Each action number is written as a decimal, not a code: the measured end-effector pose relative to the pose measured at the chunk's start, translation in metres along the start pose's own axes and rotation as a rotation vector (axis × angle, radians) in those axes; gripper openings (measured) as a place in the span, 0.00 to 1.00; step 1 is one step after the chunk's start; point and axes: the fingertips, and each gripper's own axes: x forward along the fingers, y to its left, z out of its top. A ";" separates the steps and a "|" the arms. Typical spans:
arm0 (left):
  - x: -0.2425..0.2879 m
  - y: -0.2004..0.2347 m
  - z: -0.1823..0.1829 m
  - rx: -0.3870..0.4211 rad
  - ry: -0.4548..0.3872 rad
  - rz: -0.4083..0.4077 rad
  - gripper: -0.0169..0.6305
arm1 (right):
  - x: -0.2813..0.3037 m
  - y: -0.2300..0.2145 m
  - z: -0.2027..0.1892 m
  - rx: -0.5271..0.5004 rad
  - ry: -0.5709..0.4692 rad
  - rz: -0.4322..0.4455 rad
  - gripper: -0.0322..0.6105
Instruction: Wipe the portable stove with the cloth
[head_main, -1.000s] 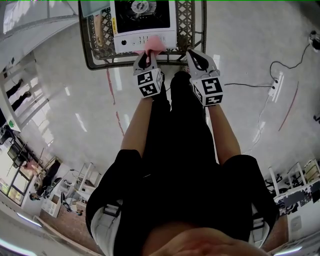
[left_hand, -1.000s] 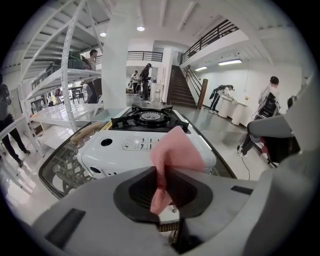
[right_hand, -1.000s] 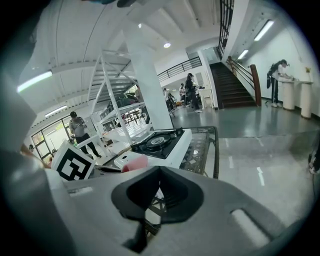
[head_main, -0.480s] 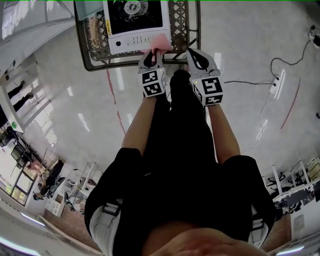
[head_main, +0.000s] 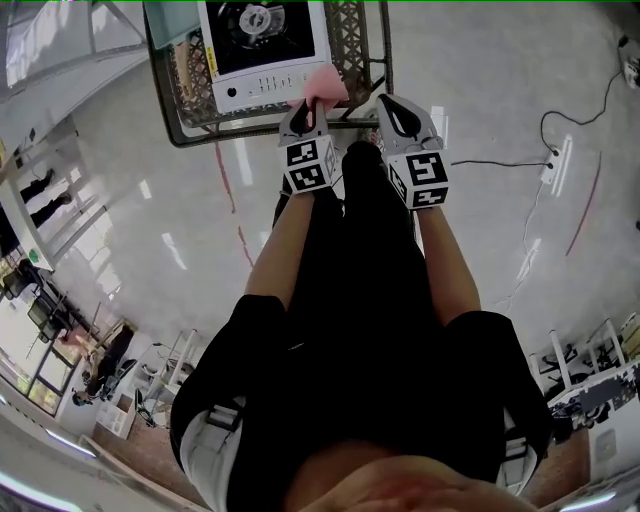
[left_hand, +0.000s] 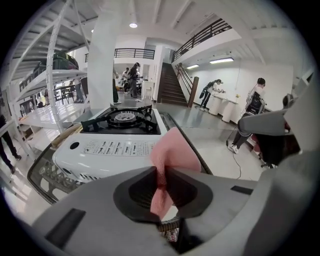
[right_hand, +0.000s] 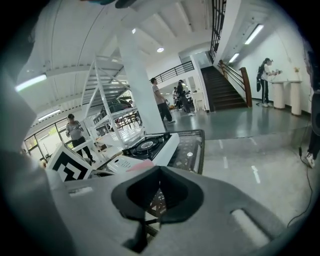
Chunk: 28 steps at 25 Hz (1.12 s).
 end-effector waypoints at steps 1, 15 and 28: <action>0.000 0.002 0.004 0.002 -0.005 0.000 0.10 | 0.002 0.000 0.001 -0.006 0.003 0.004 0.05; -0.074 0.180 0.066 -0.158 -0.077 0.253 0.10 | 0.083 0.100 0.052 -0.151 0.027 0.161 0.05; -0.030 0.243 0.059 -0.037 0.094 0.233 0.10 | 0.137 0.146 0.065 -0.185 0.071 0.188 0.05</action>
